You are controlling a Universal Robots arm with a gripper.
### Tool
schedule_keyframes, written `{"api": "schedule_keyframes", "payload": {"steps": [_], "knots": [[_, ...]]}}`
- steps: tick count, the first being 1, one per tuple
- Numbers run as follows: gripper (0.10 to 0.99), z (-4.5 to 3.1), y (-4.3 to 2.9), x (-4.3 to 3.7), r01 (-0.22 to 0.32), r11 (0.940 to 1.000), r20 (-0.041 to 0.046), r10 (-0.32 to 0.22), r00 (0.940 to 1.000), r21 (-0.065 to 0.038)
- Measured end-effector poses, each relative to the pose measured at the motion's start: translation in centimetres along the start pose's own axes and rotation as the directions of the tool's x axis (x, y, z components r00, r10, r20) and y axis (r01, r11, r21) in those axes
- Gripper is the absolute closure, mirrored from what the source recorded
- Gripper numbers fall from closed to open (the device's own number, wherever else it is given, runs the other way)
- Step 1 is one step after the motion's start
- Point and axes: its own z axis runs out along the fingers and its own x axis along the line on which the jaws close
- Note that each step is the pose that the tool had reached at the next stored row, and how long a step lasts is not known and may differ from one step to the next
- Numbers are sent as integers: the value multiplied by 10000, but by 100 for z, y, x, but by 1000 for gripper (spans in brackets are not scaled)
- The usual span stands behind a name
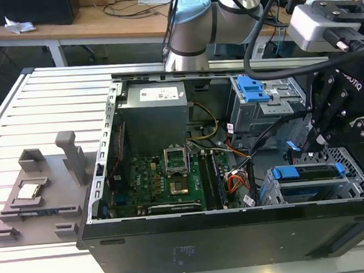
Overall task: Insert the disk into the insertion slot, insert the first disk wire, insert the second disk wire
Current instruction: 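Insert the disk into the insertion slot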
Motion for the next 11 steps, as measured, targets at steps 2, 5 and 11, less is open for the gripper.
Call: {"api": "schedule_keyframes", "payload": {"steps": [2,5,11], "knots": [[980,4,-82,-20,2,10000,-1,-2,10000,-43],[980,78,-113,-21,1,10000,-1,-1,10000,-61],[980,164,-175,-22,1,10000,-1,-1,10000,-64]]}}
